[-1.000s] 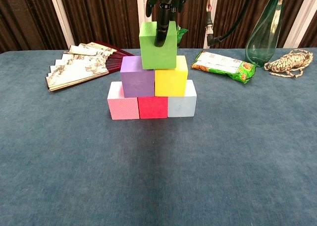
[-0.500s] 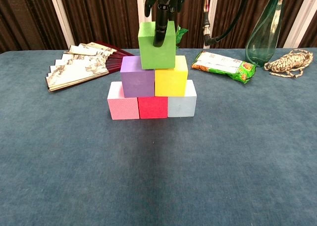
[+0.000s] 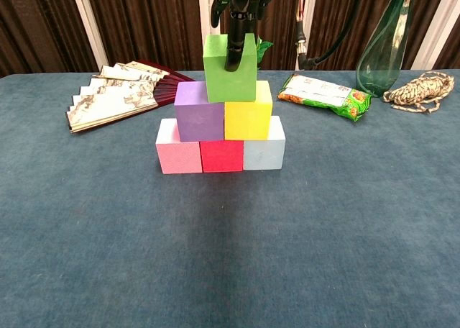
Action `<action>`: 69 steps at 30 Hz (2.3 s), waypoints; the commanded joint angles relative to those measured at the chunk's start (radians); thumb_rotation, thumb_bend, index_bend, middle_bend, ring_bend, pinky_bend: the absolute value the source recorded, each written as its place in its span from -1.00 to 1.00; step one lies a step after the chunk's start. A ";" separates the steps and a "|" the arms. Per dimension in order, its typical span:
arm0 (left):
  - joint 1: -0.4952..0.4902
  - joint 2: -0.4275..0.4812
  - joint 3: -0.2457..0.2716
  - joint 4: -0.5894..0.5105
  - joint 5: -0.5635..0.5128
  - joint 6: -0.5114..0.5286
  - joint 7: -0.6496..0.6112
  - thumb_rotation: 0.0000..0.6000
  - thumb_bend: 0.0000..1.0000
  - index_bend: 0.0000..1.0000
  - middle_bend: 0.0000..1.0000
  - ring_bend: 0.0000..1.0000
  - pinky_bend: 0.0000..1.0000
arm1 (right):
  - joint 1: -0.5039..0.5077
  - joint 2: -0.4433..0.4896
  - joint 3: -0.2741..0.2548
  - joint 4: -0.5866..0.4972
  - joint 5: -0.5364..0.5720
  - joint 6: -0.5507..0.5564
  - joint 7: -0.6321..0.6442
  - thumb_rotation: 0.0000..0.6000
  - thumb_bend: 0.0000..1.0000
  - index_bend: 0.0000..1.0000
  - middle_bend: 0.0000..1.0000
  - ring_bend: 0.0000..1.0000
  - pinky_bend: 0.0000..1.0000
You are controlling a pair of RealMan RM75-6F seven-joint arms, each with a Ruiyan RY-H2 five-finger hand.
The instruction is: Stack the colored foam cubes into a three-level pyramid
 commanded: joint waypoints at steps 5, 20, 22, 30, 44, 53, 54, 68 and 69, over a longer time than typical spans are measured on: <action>0.000 0.000 0.000 -0.001 -0.001 0.002 0.001 1.00 -0.67 -1.00 -0.93 -1.00 -1.00 | -0.007 -0.007 0.007 0.000 -0.006 0.001 -0.006 1.00 -0.40 -1.00 -0.06 -0.50 -0.92; -0.002 -0.001 0.001 0.002 -0.005 0.002 0.002 1.00 -0.67 -1.00 -0.93 -1.00 -1.00 | -0.022 -0.020 0.021 0.000 -0.017 -0.001 -0.011 1.00 -0.40 -1.00 -0.31 -0.68 -0.92; -0.002 -0.001 0.001 0.002 -0.005 0.002 0.002 1.00 -0.67 -1.00 -0.93 -1.00 -1.00 | -0.024 -0.021 0.022 0.001 -0.018 -0.001 -0.012 1.00 -0.40 -1.00 -0.32 -0.69 -0.92; -0.003 -0.001 0.002 0.002 -0.005 0.003 0.002 1.00 -0.67 -1.00 -0.93 -1.00 -1.00 | -0.028 -0.020 0.030 -0.003 -0.014 0.000 -0.019 1.00 -0.40 -1.00 -0.42 -0.72 -0.92; -0.003 0.000 0.002 0.001 -0.005 0.004 0.001 1.00 -0.67 -1.00 -0.93 -1.00 -1.00 | -0.038 -0.014 0.046 -0.023 -0.019 0.000 -0.015 1.00 -0.40 -1.00 -0.76 -0.88 -0.92; -0.001 0.003 0.001 -0.001 -0.002 0.006 -0.003 1.00 -0.67 -1.00 -0.93 -1.00 -1.00 | -0.045 0.010 0.065 -0.062 -0.024 0.011 -0.003 1.00 -0.40 -1.00 -1.00 -1.00 -0.98; -0.001 0.004 0.002 0.000 -0.002 0.006 -0.004 1.00 -0.67 -1.00 -0.93 -1.00 -1.00 | -0.047 0.018 0.068 -0.073 -0.023 0.014 -0.002 1.00 -0.40 -1.00 -1.00 -1.00 -0.98; 0.005 0.002 0.009 -0.006 0.021 0.022 0.004 1.00 -0.67 -1.00 -0.97 -1.00 -1.00 | -0.224 0.263 0.051 -0.338 -0.262 0.078 0.125 1.00 -0.40 -1.00 -1.00 -1.00 -1.00; 0.006 0.002 0.009 -0.006 0.023 0.024 0.005 1.00 -0.67 -1.00 -0.98 -1.00 -1.00 | -0.263 0.287 0.035 -0.361 -0.305 0.087 0.156 1.00 -0.40 -1.00 -1.00 -1.00 -1.00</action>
